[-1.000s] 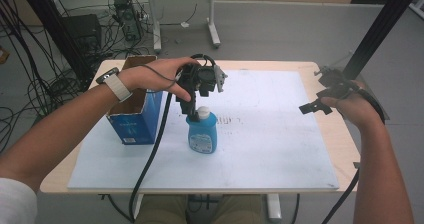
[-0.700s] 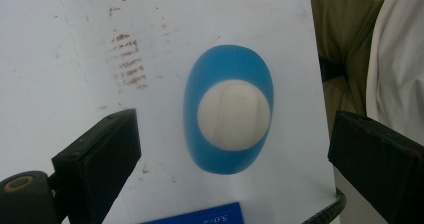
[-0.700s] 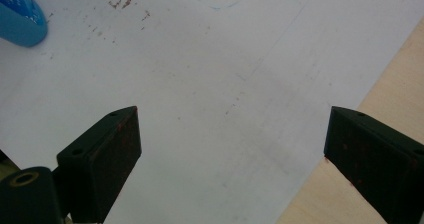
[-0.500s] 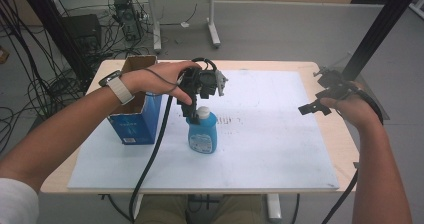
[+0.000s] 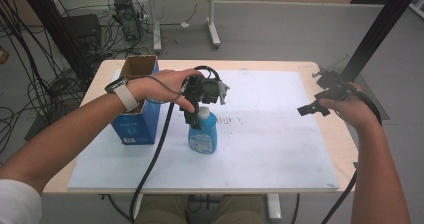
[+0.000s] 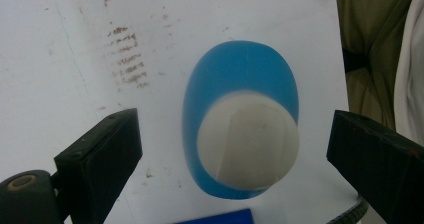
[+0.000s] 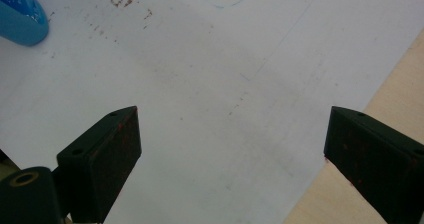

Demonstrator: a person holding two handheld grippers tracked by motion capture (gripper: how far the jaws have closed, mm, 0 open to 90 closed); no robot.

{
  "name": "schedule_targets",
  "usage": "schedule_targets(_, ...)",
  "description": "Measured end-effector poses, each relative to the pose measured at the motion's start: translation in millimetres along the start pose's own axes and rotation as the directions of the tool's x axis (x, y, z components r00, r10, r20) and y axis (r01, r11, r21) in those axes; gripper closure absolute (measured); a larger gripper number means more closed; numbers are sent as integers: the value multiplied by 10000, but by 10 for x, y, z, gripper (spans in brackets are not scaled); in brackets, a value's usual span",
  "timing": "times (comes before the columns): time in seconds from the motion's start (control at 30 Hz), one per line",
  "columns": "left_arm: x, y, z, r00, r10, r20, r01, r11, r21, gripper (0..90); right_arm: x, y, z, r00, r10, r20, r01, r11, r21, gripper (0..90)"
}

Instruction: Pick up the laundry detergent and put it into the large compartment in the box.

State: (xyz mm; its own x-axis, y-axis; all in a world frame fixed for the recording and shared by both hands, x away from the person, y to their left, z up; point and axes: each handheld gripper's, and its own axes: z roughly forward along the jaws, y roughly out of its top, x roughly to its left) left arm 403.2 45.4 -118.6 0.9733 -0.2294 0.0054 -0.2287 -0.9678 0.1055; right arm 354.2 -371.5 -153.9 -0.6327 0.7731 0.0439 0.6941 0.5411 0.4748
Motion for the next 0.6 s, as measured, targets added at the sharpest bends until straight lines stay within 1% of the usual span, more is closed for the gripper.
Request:
schedule_targets(0.37,4,47,99,9999,100,49,-101,9999,135,78,-12,-18,4,10000,50,-15,-50,10000,-12,81)
schedule_targets(0.4,3,49,109,10000,44,67,-45,9999,158,78,-12,-18,4,10000,51,-7,-51,10000,6,81)
schedule_targets(0.43,2,52,116,10000,92,33,-93,9998,184,78,-13,-21,4,10000,59,-8,-59,10000,0,81)
schedule_targets(0.6,8,51,140,10000,69,29,-69,9998,185,80,-14,-26,6,10000,52,-16,-52,10000,11,81)
